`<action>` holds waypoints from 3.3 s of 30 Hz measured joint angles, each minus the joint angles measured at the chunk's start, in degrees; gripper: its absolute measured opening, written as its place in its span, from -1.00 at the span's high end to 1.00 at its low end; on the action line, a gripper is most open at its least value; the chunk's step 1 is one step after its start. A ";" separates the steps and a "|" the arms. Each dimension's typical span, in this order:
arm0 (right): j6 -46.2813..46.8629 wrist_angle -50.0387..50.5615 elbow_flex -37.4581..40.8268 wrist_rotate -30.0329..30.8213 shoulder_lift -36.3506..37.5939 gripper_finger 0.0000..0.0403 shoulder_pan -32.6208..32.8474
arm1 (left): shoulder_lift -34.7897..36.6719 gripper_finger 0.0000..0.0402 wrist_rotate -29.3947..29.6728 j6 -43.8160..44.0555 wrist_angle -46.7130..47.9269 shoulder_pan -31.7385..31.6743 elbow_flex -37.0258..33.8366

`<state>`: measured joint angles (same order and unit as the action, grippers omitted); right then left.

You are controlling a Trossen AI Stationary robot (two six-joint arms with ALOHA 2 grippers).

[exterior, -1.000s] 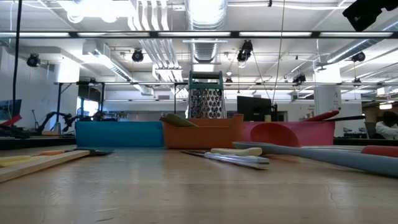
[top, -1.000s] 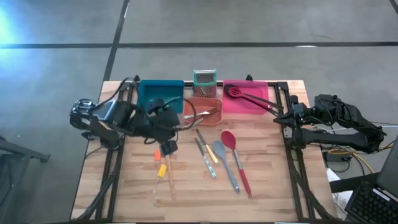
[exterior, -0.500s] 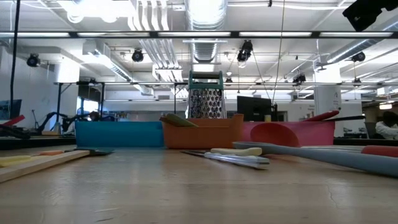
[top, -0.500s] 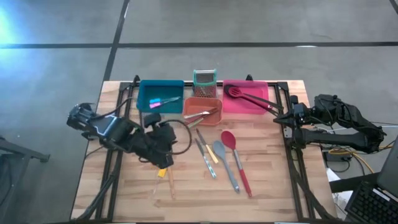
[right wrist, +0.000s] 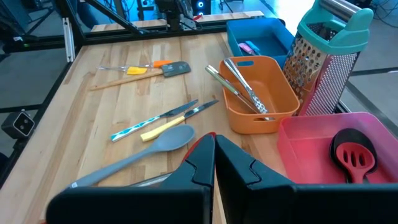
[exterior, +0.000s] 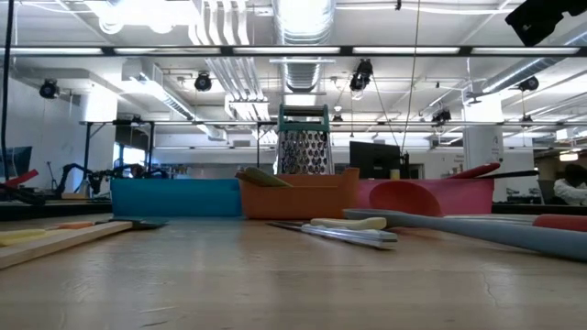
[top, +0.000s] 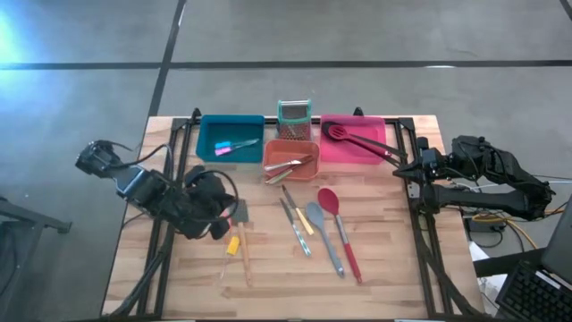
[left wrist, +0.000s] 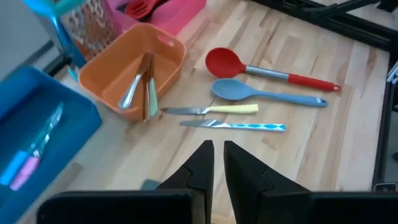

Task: Pick & Place Kitchen Items
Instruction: Put the yellow spatula into the blue bin

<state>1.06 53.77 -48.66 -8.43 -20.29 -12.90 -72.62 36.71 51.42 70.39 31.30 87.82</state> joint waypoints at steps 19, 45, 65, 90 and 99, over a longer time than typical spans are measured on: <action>0.00 0.01 0.00 0.02 0.00 0.96 -0.01 | 7.71 0.81 -12.36 37.04 -9.27 3.39 -25.87; 0.00 0.01 0.00 0.00 0.00 0.96 0.01 | 7.91 -0.06 -24.77 47.78 -19.65 3.15 -43.20; 0.00 0.01 0.00 0.02 0.00 0.96 0.01 | -3.25 -0.03 -34.94 23.80 -30.78 -0.19 -40.60; 0.00 0.01 0.00 0.02 0.00 0.96 0.01 | -29.48 0.03 -35.80 13.90 -17.42 -2.60 -22.48; 0.00 0.01 0.00 0.00 0.00 0.96 0.01 | -29.66 0.05 -38.21 13.34 -17.40 -4.29 -23.68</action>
<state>1.06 53.78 -48.66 -8.43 -20.29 -12.88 -102.28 -1.49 64.77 52.99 27.02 64.14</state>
